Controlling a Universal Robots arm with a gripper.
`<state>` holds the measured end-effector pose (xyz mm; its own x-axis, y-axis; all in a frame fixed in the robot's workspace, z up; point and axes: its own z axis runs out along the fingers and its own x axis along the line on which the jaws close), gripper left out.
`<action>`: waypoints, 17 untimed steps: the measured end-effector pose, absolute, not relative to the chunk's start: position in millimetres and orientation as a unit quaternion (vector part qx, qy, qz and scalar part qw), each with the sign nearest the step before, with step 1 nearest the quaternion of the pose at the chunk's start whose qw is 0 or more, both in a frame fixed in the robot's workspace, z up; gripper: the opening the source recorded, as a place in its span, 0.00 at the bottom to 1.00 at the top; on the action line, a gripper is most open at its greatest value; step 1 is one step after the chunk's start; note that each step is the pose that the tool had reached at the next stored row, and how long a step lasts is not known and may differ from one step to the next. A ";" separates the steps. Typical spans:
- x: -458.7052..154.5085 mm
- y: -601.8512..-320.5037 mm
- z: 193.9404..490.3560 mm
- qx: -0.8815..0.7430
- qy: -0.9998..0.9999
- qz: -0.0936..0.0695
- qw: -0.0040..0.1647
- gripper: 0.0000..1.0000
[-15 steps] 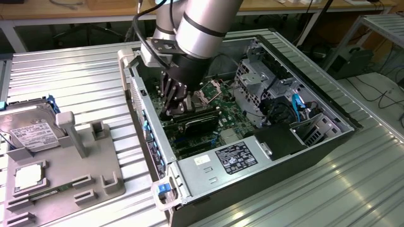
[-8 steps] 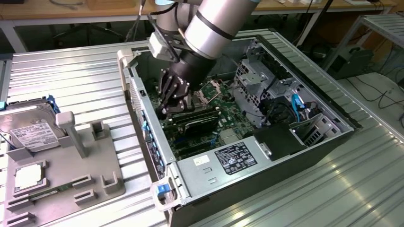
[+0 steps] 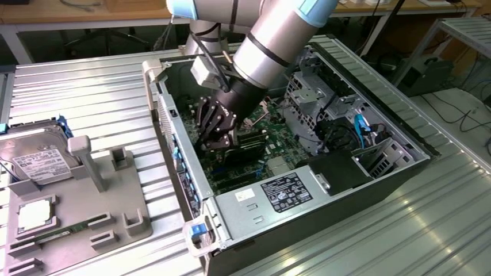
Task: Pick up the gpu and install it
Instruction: 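Press down on the gpu until it lock into place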
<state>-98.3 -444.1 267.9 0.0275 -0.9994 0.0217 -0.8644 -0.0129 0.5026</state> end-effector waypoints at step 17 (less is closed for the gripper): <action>-88.9 -437.7 262.8 0.693 -0.677 -0.168 0.185 0.11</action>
<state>-88.9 -437.7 262.8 0.0283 -0.9994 0.0174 -0.8756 -0.0164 0.4828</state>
